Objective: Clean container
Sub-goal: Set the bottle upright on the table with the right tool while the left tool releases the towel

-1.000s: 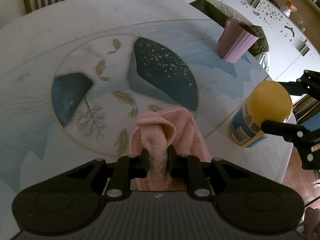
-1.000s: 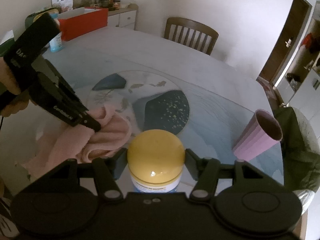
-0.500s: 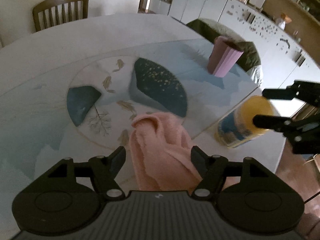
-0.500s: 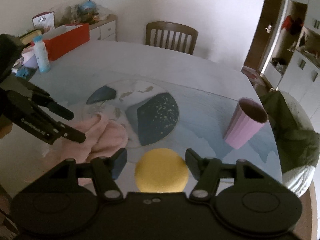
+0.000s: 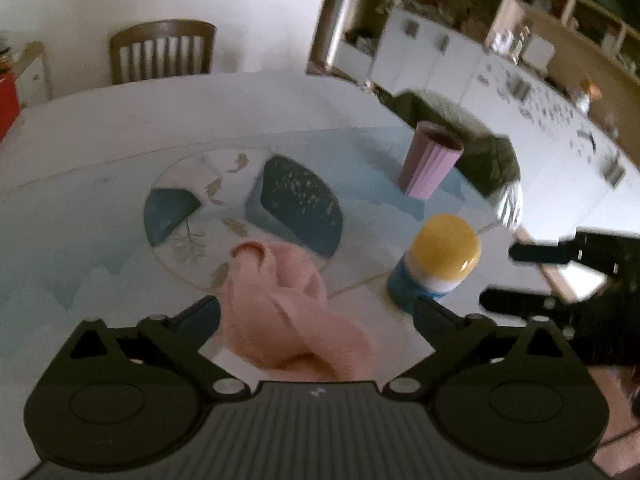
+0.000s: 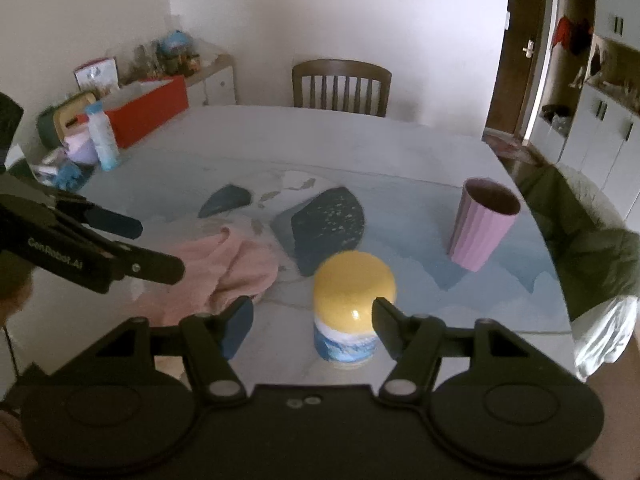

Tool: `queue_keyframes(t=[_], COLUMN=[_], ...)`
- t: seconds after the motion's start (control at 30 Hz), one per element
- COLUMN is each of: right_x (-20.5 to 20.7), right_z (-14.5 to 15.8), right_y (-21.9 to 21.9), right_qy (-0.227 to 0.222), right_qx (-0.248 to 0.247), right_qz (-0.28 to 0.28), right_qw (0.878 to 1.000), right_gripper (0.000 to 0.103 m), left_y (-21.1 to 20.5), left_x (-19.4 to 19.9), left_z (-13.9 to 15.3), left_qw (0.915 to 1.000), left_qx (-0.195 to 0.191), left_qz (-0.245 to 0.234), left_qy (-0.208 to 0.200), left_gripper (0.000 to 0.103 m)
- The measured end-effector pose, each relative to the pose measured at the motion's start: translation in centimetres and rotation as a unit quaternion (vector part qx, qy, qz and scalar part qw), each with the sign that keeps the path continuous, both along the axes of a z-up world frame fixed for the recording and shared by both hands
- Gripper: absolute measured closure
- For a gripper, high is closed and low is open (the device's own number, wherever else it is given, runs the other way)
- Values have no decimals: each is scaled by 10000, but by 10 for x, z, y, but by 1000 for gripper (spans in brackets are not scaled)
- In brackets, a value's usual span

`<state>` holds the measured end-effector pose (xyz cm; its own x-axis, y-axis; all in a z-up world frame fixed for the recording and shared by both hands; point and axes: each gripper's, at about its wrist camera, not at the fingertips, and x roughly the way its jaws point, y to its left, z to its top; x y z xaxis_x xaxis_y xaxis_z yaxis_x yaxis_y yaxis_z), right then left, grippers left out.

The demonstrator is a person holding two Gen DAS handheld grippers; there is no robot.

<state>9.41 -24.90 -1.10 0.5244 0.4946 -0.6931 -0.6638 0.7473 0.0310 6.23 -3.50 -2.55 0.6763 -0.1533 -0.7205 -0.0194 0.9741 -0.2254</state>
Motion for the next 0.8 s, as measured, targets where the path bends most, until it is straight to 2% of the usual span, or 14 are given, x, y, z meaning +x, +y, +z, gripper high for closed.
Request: queue_keyframes(t=[0.2,0.4,0.63,0.8], right_x=[-11,-18,-22,-21], right_z=[4,5,2,2], right_y=[-27,-52,-70,-76], right_qy=[164,323,396,423], right_qx=[261,455,579,594], right_qz=[-21,-110,-186,-221], right_qw=[9995,9984,9974,9971], right_gripper=[37,37,36,36], left_y=[-35,-66,-91,-94], left_x=[-13,-22,-31,-30], left_z=[4,10,14,14], left_qw=[9988,9959,9928,9943], left_qx=[218,670,952,770], left_qz=[422,606,729,730], left_qy=[72,59,-36,77], left_gripper=[0,0,0,0])
